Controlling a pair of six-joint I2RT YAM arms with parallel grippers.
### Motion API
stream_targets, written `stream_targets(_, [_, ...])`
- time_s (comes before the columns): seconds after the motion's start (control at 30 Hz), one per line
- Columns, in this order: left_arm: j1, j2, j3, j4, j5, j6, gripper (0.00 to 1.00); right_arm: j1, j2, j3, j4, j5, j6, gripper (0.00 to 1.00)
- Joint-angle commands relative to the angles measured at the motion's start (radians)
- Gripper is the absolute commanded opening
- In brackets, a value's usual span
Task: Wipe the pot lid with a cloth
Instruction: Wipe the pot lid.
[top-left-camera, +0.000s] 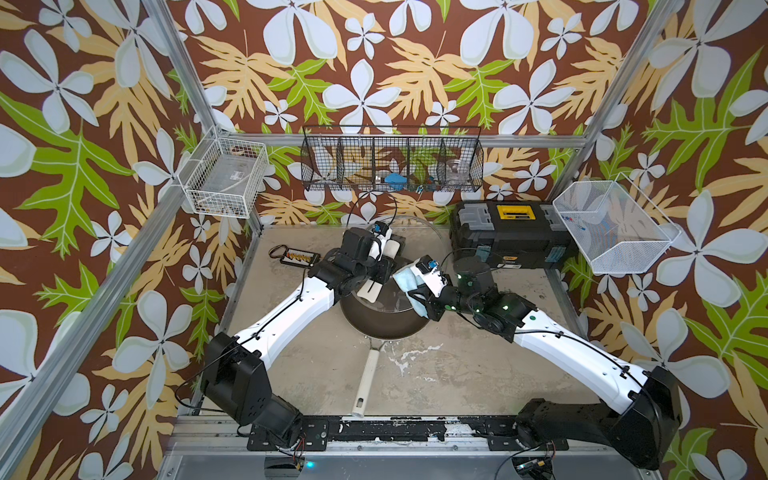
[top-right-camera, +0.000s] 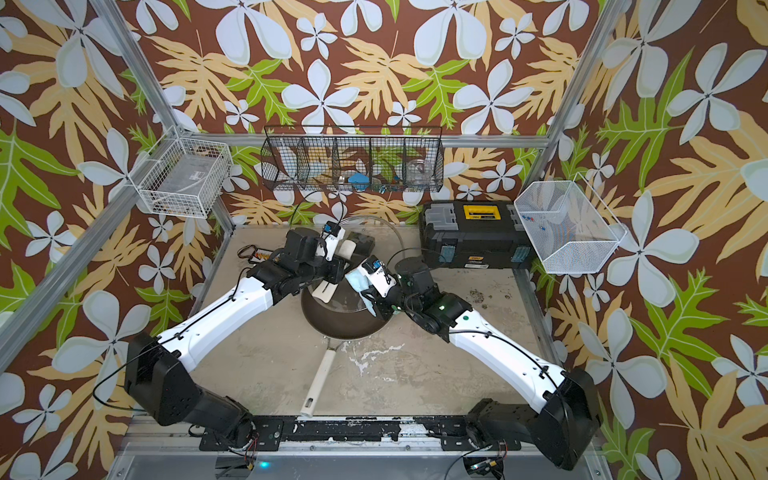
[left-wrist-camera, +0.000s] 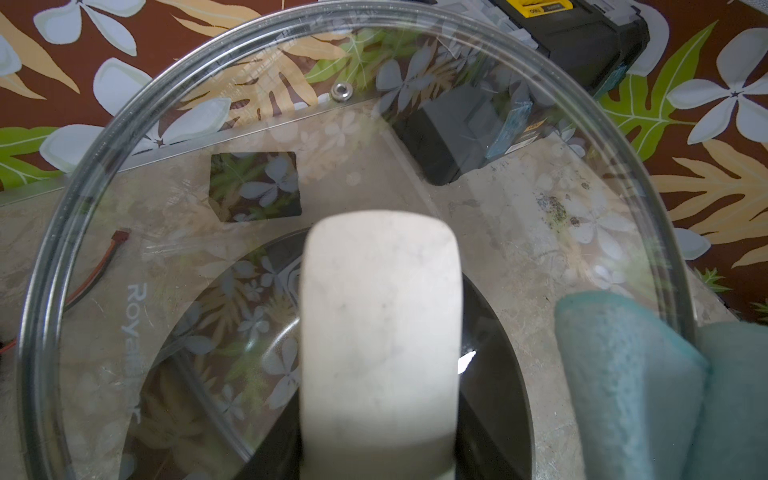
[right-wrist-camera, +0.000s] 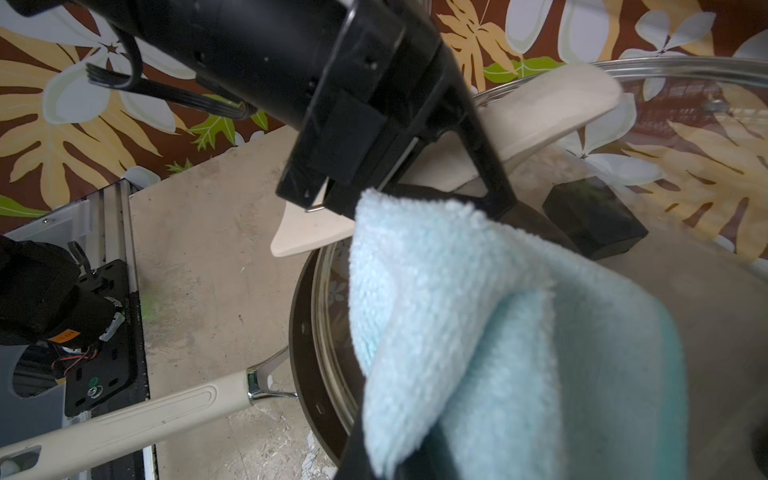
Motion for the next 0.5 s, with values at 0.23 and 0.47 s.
stream_targets(0.23, [-0.002, 0.024, 0.052, 0.163, 0.035, -0.005, 0.00, 0.069, 0.047, 0.008, 0.004, -0.026, 0.053, 0.00])
stream_targets(0.47, [-0.002, 0.040, 0.077, 0.151, 0.043, 0.003, 0.00, 0.076, 0.074, 0.027, -0.072, 0.061, 0.097, 0.00])
